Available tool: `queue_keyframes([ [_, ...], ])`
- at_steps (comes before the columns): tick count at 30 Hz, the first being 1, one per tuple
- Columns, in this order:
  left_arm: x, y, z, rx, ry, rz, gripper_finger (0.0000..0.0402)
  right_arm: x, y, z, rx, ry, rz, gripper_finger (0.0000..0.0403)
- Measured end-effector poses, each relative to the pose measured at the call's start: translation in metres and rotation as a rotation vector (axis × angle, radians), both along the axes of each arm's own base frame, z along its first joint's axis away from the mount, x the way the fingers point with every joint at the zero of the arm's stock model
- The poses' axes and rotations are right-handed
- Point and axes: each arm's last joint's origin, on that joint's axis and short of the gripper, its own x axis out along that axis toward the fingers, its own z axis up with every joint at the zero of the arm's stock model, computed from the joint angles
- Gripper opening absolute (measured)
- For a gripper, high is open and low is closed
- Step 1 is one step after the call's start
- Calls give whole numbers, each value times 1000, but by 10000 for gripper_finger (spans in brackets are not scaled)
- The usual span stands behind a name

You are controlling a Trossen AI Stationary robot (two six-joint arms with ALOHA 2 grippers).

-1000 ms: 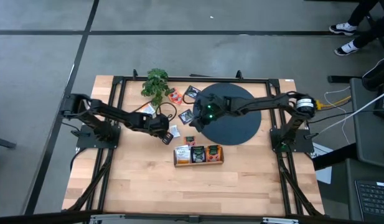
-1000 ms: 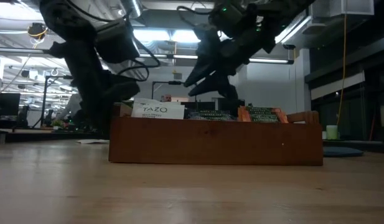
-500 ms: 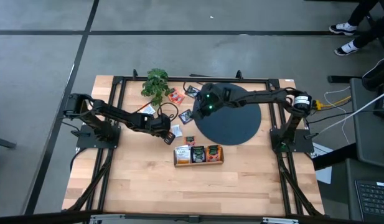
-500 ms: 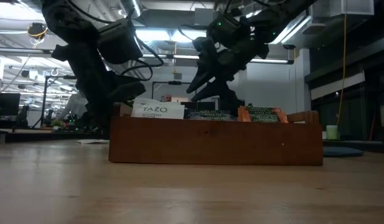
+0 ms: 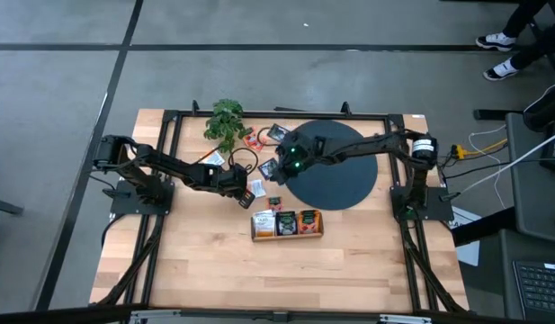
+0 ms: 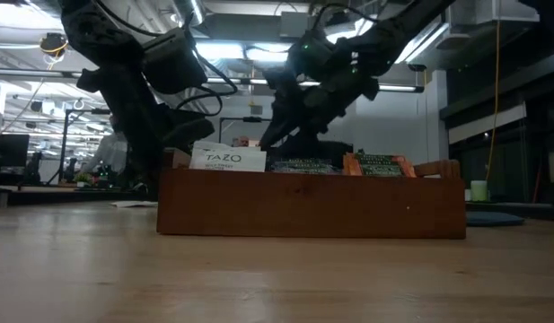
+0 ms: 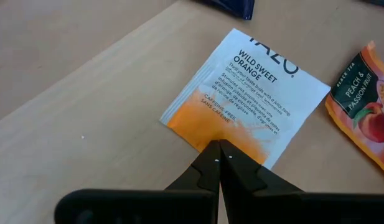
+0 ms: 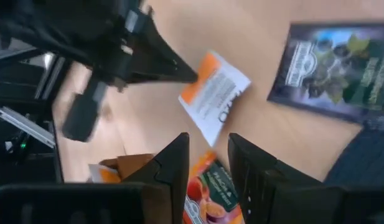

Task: Pick & Place Tea
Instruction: Put the bottom white tea bag into the left section of the wooden organizer

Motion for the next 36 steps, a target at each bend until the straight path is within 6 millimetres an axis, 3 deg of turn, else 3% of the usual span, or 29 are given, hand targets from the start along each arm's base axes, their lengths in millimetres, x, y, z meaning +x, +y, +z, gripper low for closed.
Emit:
queue_keyframes([
  [16,6,1,3,-14,-80,1,2,16,20,-44,95,74,-27,113],
  [28,7,6,3,-34,-99,58,2,18,19,-47,101,67,-56,113],
  [36,12,4,-12,-100,-64,41,2,17,18,-47,95,74,-72,113],
])
